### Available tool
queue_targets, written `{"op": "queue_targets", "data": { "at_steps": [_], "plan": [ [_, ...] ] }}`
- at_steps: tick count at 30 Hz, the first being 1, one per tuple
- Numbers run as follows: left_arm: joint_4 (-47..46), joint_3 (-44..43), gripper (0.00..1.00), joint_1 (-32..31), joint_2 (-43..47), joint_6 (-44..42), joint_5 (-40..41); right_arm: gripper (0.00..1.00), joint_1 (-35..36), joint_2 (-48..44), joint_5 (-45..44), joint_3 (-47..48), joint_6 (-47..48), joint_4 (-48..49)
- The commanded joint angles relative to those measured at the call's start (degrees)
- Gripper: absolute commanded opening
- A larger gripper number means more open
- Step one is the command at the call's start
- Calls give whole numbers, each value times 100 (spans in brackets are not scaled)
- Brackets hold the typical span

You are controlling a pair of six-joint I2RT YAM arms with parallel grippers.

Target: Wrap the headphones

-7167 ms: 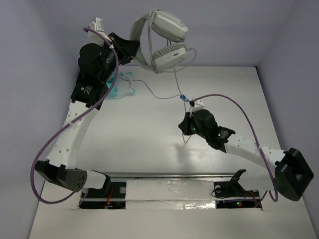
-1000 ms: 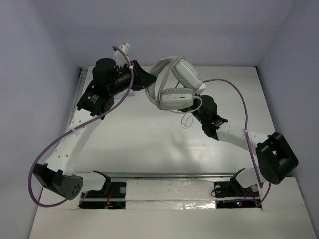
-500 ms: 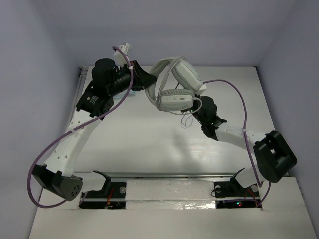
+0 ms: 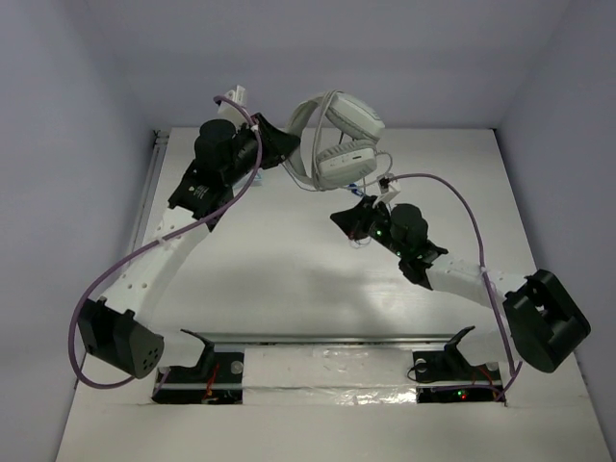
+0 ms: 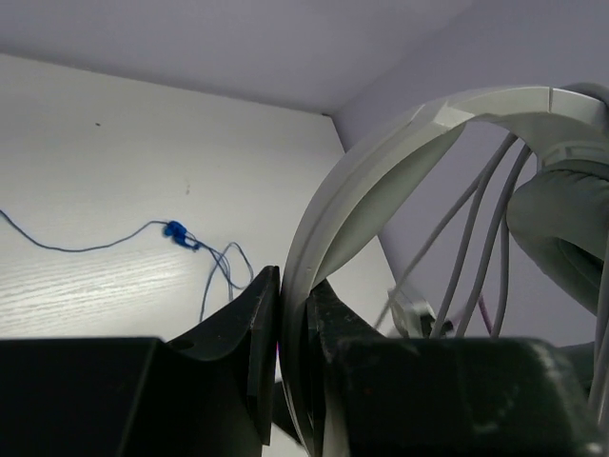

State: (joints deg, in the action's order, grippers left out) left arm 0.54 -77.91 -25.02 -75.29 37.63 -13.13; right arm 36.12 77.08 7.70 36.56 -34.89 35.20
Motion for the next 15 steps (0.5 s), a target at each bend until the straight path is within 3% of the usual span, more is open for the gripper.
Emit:
{"op": "queue_targets", "data": {
  "at_steps": [1,8,15],
  "plan": [
    [-1546,284,0,-20,-38,719,783,5,220,-193,556,-26,-1026,303],
    [-1899,663,0,-126,-214,623,1934,4,773,-316,777,98,-1897,153],
    [-2286,1102,0,-424,-267,422,2911,4,1248,-141,741,-52,-2785,969]
  ]
}}
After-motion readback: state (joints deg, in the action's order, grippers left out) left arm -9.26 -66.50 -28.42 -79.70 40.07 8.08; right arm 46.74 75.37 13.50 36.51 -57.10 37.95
